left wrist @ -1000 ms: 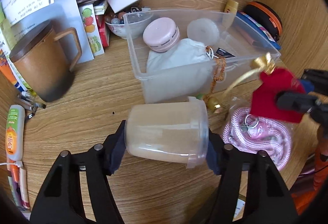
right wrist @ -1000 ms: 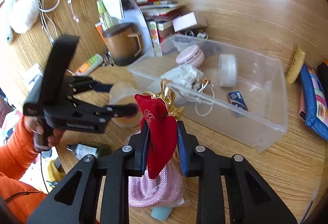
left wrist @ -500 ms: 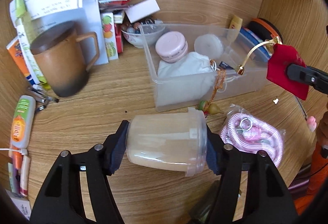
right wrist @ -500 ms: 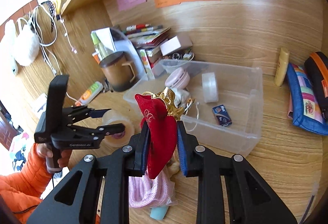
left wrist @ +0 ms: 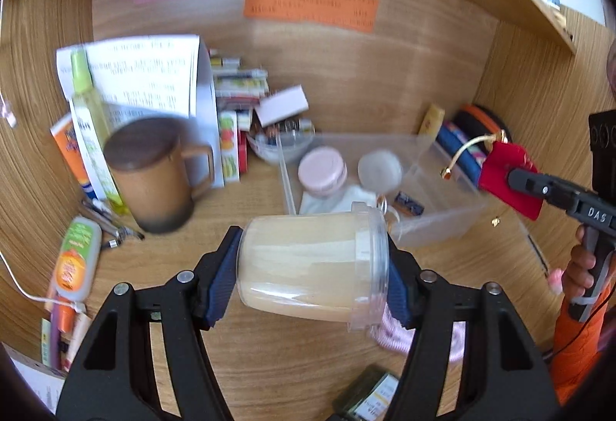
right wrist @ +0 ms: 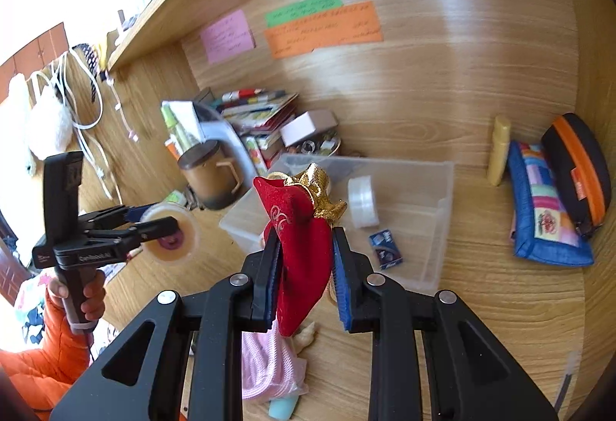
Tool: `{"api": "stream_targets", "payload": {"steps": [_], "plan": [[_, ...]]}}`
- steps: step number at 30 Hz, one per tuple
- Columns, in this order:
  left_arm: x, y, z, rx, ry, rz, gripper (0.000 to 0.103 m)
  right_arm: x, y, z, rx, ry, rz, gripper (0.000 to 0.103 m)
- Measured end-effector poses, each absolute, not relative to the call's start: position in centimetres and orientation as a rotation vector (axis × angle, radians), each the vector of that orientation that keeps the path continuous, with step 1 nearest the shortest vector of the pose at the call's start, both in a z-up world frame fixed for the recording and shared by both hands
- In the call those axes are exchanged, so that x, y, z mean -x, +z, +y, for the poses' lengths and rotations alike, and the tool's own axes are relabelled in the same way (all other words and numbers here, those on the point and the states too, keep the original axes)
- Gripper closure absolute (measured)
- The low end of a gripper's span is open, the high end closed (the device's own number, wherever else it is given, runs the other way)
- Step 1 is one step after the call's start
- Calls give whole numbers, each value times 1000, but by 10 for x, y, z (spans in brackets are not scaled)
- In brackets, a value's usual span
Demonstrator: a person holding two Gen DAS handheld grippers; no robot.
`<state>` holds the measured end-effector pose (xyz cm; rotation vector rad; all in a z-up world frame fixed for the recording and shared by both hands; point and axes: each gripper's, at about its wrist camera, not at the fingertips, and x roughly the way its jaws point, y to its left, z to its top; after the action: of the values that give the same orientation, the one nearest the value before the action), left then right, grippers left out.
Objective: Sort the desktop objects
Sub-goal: 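Carry the cream jar and red pouch over the clear bin with both grippers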
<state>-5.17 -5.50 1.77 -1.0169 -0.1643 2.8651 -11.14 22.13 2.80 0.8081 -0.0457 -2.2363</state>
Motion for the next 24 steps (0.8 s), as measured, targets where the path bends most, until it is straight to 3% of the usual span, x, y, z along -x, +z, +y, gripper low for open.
{"api": "stream_targets", "payload": {"steps": [10, 24], "plan": [[75, 52, -43, 889, 2871, -149, 38, 135, 42, 228, -771, -2318, -38, 81], [125, 45, -30, 946, 2845, -120, 38, 171, 40, 217, -797, -2348, -30, 81]]}}
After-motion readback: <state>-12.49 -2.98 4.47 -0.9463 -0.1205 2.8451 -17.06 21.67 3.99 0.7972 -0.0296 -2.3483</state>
